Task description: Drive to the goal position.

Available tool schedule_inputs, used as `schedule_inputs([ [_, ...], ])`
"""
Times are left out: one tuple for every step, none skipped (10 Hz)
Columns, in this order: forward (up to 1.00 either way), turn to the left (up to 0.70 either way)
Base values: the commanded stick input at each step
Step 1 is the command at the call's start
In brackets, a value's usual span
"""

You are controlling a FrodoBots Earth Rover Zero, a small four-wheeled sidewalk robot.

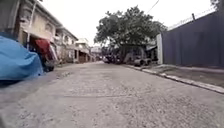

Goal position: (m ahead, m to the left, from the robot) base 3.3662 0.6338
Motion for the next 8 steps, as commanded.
schedule_inputs([
  [1.00,0.00],
  [1.00,0.00],
  [1.00,0.00],
  [1.00,0.00],
  [1.00,0.00],
  [1.00,0.00],
  [1.00,0.00],
  [1.00,0.15],
])
